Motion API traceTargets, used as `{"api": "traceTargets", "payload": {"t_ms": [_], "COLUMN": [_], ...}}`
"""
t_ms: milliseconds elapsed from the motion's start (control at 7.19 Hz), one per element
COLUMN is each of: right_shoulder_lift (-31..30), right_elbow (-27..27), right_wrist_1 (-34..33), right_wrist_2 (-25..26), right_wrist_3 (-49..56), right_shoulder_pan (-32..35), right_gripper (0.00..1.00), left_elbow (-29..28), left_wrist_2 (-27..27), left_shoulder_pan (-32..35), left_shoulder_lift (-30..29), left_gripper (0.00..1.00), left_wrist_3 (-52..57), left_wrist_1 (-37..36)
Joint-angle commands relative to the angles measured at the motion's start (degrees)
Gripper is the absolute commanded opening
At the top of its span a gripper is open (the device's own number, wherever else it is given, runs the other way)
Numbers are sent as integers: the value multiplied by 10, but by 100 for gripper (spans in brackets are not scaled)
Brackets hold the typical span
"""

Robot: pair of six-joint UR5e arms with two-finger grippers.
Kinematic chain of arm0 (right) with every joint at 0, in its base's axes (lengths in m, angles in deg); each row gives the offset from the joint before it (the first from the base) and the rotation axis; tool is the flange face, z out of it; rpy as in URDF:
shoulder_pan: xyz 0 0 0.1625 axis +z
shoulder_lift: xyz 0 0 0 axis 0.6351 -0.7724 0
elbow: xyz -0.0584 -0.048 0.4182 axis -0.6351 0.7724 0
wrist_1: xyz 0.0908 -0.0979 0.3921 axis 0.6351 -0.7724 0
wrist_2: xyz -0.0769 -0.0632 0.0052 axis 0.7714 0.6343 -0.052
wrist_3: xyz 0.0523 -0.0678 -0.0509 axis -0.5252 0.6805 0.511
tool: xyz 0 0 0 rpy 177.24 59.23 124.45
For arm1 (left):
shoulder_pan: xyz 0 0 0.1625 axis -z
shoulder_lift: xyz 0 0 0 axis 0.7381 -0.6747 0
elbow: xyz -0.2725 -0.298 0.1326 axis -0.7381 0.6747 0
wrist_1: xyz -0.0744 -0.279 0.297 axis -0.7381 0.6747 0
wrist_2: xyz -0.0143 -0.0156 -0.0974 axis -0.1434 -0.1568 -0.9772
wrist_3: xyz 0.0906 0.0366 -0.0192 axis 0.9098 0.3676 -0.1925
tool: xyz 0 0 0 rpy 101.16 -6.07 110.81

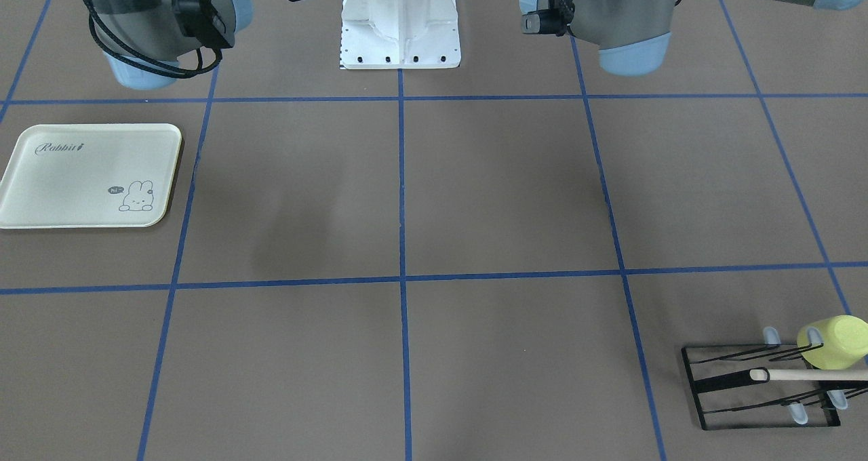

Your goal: Left arm grabs green cup and hands to right arm on tray

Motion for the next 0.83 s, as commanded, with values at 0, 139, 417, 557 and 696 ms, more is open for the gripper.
{"api": "traceTargets", "payload": {"t_ms": [0, 139, 417, 557, 696], "right_shoulder_lift": [-1, -4, -4, -4, -4], "right_elbow": [-2, -2, -2, -2, -3], "right_wrist_1": [2, 8, 8, 8, 9], "right_wrist_2": [0, 0, 1, 1, 1], "right_wrist_3": [0, 0, 0, 0, 0], "right_shoulder_pan": [-1, -2, -2, -2, -1], "right_gripper": [0, 0, 0, 0, 0], "left_elbow": [0, 0, 6, 7, 7], "left_wrist_2": [0, 0, -1, -1, -2], "left_shoulder_pan": [-5, -6, -5, -5, -5], "left_shoulder_lift": [0, 0, 2, 2, 2], "left_gripper": [30, 99, 100, 100, 100], "left_wrist_3": [13, 19, 25, 25, 25], "left_wrist_1": [-1, -3, -3, -3, -3]}}
